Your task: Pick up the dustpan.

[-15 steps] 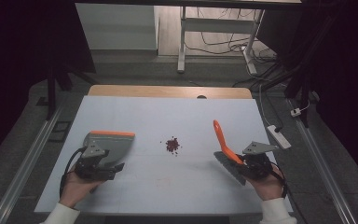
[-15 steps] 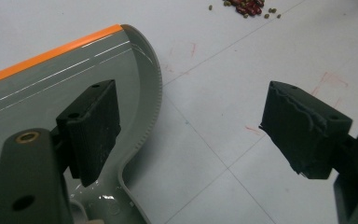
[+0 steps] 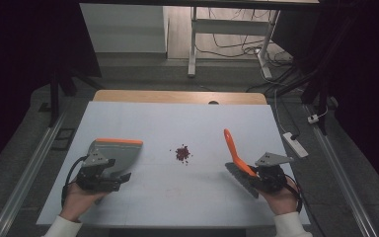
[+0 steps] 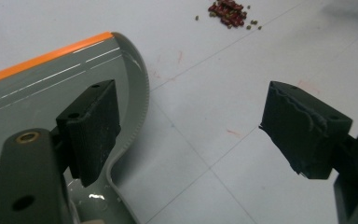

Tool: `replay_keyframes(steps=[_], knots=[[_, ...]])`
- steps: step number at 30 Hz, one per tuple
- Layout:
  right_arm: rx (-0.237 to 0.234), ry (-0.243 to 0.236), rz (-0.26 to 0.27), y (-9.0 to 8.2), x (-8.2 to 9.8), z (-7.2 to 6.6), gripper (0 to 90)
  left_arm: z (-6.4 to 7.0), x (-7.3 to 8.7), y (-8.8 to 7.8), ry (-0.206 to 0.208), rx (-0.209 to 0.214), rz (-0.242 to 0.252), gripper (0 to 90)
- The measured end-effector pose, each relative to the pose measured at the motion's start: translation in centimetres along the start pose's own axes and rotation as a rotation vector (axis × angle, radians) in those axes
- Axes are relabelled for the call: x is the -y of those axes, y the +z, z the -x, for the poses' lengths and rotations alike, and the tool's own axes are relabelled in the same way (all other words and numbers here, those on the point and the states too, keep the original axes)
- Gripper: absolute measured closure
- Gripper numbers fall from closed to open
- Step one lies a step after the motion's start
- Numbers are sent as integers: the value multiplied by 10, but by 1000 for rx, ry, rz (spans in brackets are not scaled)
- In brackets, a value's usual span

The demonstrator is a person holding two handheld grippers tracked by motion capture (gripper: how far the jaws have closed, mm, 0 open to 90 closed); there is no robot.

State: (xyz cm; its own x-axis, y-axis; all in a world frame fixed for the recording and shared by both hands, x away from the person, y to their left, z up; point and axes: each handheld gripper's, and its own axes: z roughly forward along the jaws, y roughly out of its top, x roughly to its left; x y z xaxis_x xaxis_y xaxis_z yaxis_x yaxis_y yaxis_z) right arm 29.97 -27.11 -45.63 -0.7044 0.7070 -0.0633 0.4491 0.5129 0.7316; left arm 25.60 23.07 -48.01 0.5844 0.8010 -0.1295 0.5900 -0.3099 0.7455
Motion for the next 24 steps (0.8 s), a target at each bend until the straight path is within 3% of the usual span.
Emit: replay_keyframes(steps=[9, 17, 24], knots=[[4, 6, -1, 0, 1, 1, 690, -2, -3, 3, -33, -16, -19, 204], [7, 6, -6, 0, 2, -1, 691, 6, -7, -4, -27, -43, -22, 205], [13, 9, 7, -3, 1, -4, 691, 5, -5, -13, -86, -71, -15, 204]])
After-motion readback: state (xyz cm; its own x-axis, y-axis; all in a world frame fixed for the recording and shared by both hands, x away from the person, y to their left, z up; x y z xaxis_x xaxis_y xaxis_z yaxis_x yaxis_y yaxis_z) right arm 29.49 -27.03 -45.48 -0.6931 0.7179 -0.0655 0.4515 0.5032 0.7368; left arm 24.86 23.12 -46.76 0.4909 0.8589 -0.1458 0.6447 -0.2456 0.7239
